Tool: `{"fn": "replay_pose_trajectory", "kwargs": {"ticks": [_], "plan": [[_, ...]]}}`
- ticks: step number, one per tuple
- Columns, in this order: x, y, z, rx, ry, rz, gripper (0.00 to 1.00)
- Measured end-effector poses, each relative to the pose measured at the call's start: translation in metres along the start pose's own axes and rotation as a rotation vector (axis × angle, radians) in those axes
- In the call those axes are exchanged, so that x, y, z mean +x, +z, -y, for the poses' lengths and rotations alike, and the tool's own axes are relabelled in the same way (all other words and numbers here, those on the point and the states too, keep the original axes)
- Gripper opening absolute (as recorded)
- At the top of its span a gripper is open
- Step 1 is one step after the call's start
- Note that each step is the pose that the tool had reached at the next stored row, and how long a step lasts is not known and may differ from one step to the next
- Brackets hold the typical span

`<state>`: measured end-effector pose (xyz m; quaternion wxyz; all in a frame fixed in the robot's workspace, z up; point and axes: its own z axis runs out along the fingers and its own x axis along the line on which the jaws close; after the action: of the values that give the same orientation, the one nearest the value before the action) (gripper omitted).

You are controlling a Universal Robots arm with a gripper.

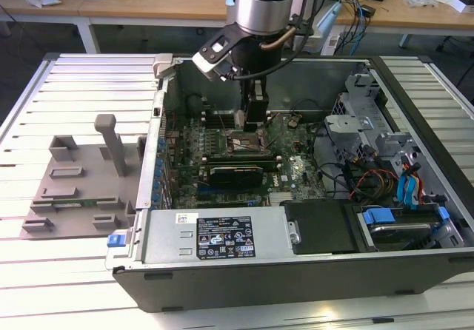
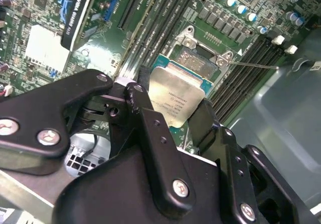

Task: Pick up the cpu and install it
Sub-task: 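Place the cpu into insertion slot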

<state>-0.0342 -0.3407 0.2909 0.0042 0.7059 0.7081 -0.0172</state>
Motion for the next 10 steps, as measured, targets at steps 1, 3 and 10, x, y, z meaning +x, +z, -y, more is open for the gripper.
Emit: {"fn": "replay_pose_trajectory", "kwargs": {"ticks": [1, 3, 10], "plan": [[0.002, 0.0002, 0.0, -0.0001, 0.0, 0.0001, 0.55], [0.0074, 0.0006, 0.0, -0.0001, 0.0, 0.0001, 0.55], [0.0111, 0.004, -0.0001, 0.0, 0.0, 0.0004, 0.55]]}}
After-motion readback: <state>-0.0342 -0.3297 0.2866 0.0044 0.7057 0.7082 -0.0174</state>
